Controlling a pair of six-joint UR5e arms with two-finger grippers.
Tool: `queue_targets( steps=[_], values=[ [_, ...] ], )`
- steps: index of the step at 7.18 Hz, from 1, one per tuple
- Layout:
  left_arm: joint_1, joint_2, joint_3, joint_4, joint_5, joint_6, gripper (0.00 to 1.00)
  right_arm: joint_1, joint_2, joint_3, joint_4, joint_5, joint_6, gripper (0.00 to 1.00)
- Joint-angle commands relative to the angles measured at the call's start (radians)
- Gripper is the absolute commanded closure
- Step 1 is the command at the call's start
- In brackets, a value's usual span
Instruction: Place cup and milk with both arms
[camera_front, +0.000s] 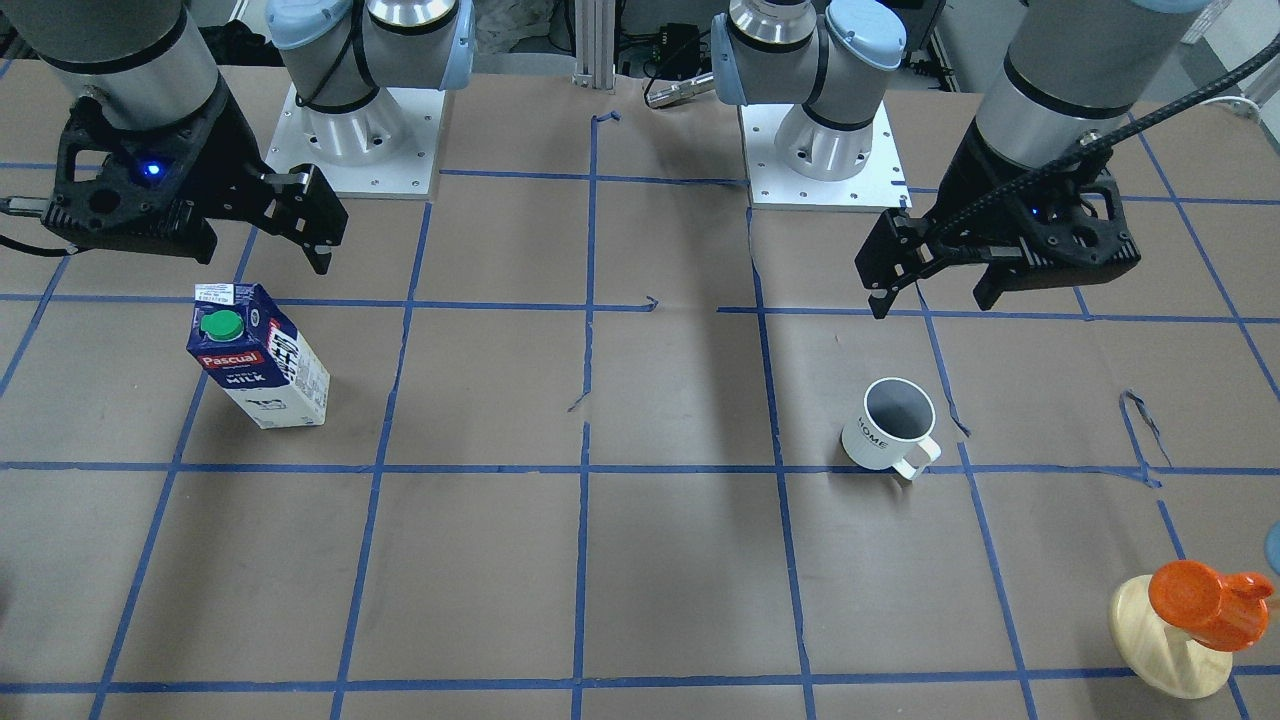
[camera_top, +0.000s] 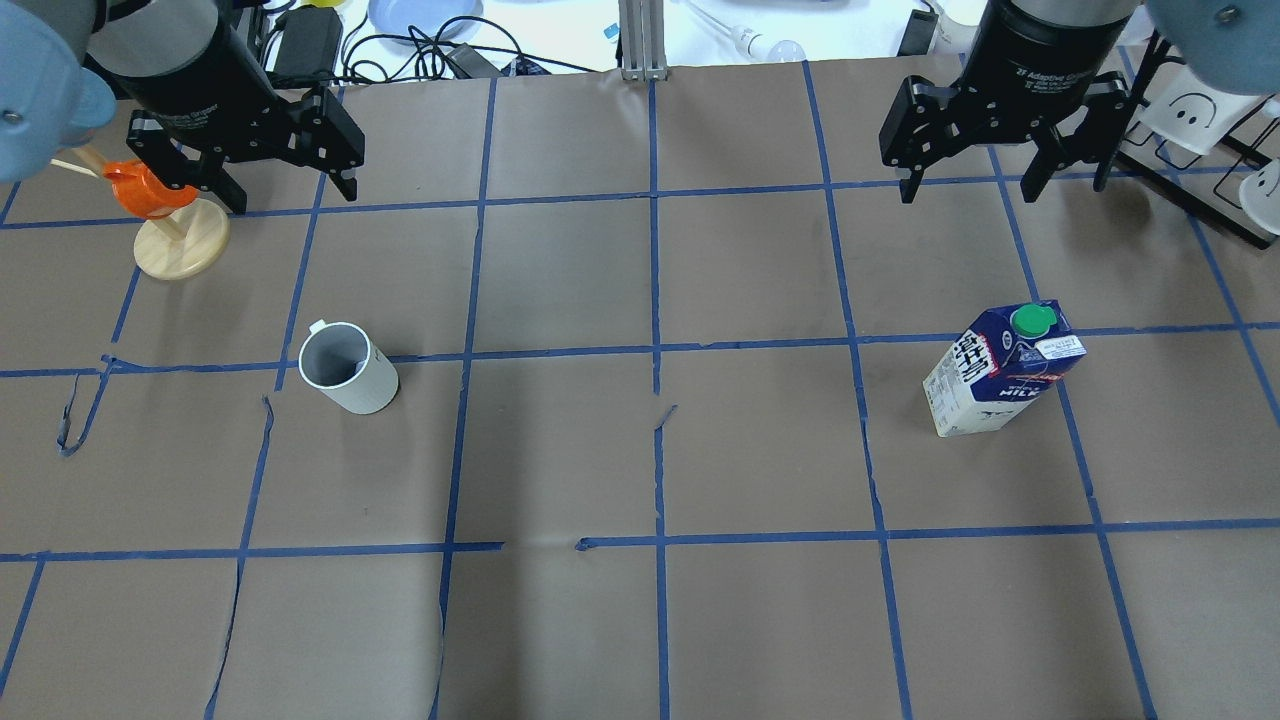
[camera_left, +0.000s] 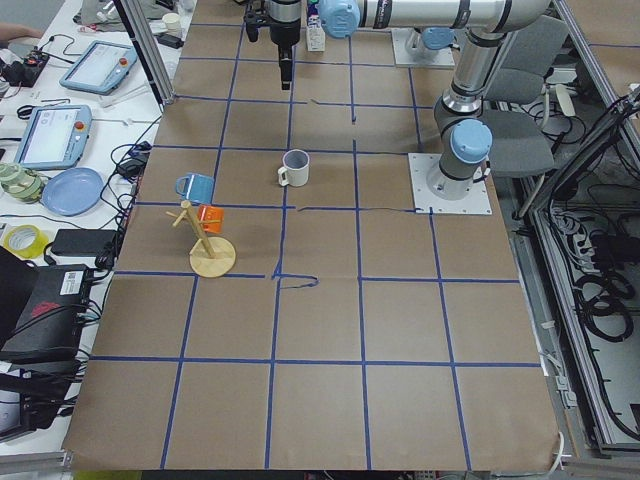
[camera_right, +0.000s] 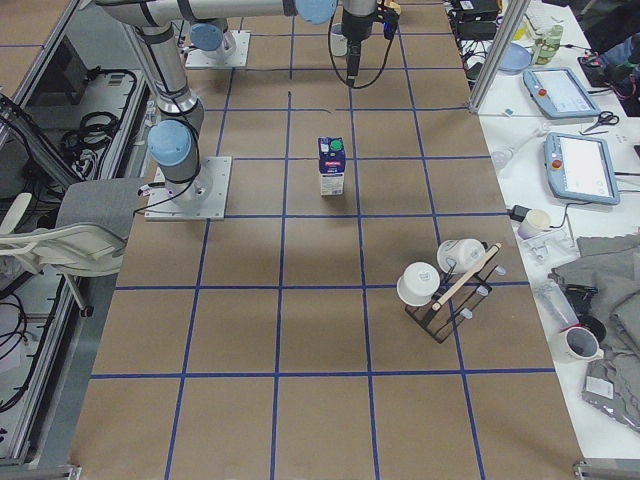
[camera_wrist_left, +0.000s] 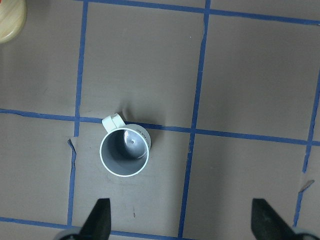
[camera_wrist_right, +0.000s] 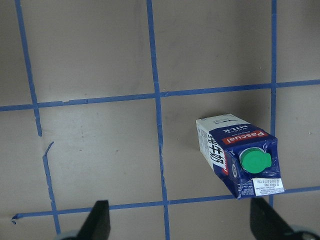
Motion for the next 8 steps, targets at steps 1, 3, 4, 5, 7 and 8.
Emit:
queue_targets(
  steps=[1, 3, 4, 5, 7, 8],
  values=[
    [0.0, 0.0, -0.001, 0.0, 0.0, 0.0, 0.0, 0.0, 0.0, 0.0, 0.002, 0.0, 0.0, 0.0],
    [0.0, 0.0, 0.0, 0.0, 0.0, 0.0, 0.0, 0.0, 0.002, 0.0, 0.002, 0.0, 0.0, 0.0],
    [0.0, 0.0, -0.001, 0.0, 0.0, 0.0, 0.0, 0.0, 0.0, 0.0, 0.002, 0.0, 0.0, 0.0],
    [0.0, 0.0, -0.001, 0.0, 0.0, 0.0, 0.0, 0.0, 0.0, 0.0, 0.002, 0.0, 0.0, 0.0],
    [0.002, -0.005, -0.001, 0.005, -0.003, 0.0, 0.0, 0.0, 0.0, 0.0, 0.002, 0.0, 0.0, 0.0],
    [0.017, -0.006, -0.003, 0.006, -0.029, 0.015, 0.0, 0.0, 0.002, 0.002, 0.002, 0.0, -0.001, 0.0]
  ],
)
